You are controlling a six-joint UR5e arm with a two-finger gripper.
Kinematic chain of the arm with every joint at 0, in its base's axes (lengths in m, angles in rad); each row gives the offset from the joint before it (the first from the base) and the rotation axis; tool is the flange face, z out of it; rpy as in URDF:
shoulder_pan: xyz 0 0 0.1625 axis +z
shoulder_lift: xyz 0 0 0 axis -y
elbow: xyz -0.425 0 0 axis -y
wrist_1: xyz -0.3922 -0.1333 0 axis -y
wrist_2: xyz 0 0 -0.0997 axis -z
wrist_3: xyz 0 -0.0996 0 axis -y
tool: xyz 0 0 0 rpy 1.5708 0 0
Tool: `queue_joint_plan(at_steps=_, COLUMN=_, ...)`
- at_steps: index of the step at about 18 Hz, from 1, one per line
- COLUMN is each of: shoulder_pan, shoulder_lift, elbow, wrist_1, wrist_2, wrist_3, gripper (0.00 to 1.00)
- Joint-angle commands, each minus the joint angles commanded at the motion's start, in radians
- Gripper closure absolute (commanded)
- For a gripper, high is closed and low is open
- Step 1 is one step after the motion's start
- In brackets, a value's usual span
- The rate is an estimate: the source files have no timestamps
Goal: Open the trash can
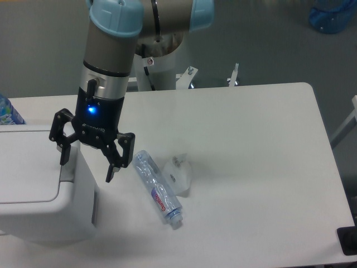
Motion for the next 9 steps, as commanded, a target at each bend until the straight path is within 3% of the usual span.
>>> queue_joint_plan(at_steps=9, shoulder_pan=-0.011, shoulder_lift=-0.002, elbow=-0.020, wrist_1=-0.002, wrist_2=-0.002, wrist_3=-0.012, gripper=0.00)
